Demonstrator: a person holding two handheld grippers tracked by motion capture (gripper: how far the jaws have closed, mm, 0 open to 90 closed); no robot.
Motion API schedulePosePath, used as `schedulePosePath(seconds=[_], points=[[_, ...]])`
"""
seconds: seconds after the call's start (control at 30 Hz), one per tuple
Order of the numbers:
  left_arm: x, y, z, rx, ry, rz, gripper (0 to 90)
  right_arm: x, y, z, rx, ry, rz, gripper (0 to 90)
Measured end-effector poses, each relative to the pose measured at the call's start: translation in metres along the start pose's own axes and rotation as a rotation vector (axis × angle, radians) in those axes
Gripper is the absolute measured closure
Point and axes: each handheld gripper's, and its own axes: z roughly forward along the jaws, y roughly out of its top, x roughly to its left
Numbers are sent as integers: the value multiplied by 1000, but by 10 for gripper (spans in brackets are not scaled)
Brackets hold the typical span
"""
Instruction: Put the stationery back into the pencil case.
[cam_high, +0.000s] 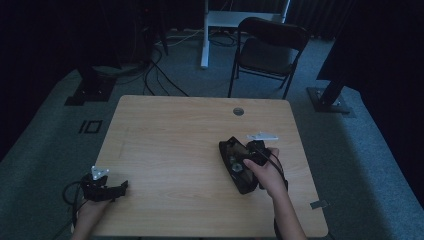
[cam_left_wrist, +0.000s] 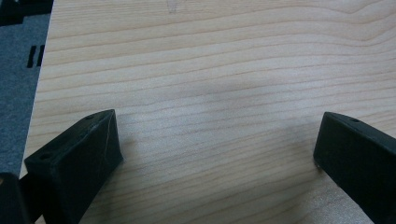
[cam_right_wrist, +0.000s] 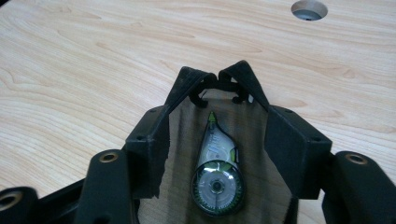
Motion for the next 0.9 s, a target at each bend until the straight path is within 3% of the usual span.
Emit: schedulePosePath(seconds=[0.5,0.9], points=[[0,0,0,0,0,0,8,-19,-8,-22,-67,0,29,318],[0,0,0,-1,0,0,8,-43,-28,-34,-114,-33,47,286]])
